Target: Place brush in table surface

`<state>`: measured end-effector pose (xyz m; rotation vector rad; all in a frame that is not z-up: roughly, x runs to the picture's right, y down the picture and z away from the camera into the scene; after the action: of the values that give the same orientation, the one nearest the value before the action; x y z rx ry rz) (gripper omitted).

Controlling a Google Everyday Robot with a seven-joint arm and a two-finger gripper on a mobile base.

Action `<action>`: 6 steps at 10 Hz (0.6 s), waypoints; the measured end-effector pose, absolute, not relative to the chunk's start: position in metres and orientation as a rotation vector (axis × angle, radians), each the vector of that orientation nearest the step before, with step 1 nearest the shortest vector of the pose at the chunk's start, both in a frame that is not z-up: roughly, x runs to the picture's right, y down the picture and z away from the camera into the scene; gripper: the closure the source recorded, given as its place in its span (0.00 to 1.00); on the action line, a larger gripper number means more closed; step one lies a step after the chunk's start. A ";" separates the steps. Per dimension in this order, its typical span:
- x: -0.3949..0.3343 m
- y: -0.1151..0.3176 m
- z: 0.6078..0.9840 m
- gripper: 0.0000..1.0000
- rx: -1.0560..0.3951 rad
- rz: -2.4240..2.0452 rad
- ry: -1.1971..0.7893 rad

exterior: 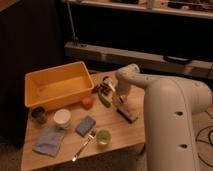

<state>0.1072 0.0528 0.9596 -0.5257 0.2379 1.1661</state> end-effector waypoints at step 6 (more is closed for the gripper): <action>0.105 0.056 0.962 1.00 -0.612 1.236 0.158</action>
<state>0.1054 0.0565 0.9618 -0.6124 0.1583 1.2361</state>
